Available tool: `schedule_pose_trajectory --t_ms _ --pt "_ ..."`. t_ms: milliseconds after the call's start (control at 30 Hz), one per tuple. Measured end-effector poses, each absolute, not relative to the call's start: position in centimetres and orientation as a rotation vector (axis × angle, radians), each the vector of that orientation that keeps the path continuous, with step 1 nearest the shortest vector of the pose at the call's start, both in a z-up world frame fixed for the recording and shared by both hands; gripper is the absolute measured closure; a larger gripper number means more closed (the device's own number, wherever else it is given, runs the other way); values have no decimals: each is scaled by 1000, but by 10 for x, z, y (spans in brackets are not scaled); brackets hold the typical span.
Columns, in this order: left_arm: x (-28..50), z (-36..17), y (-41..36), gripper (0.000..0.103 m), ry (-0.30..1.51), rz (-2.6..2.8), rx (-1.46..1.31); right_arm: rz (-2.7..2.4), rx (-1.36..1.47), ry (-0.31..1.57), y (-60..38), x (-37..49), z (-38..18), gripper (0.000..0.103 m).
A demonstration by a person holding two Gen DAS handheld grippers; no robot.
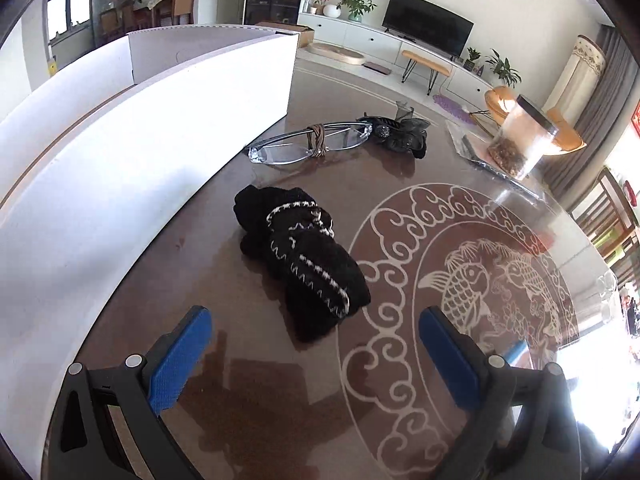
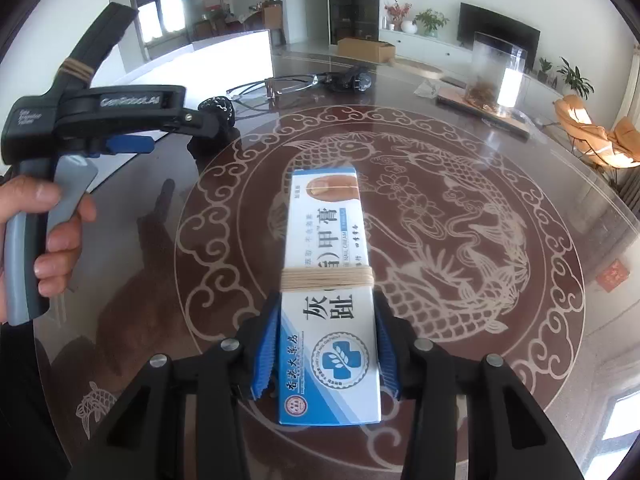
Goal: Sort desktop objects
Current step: 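Grasp the black velvet pouch with the left tool while the right tool lifts the medicine box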
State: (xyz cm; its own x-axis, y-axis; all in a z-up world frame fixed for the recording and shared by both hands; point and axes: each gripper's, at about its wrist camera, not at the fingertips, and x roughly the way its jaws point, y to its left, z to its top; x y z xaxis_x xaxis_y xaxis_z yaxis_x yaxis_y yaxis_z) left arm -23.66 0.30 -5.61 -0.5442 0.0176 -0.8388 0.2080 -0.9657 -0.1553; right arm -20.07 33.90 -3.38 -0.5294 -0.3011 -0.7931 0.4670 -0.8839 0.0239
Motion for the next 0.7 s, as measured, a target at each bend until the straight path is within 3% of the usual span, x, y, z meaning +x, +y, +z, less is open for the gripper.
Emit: schedule_pose_trajectory --t_ms 167,233,567,700 --pt "-284 -78 18 2 41 -2586 1505 -2430 1172 300 334 -198 -38 59" --pt "-275 -72 13 66 42 -2704 1426 -2435 1172 297 336 -197 -38 59" --pt "-170 -29 -8 68 -18 -2893 1437 -2402 1214 106 339 -176 -24 60" --pt "-140 -35 -6 68 -72 -2892 1514 -2358 1310 183 329 -173 -29 58"
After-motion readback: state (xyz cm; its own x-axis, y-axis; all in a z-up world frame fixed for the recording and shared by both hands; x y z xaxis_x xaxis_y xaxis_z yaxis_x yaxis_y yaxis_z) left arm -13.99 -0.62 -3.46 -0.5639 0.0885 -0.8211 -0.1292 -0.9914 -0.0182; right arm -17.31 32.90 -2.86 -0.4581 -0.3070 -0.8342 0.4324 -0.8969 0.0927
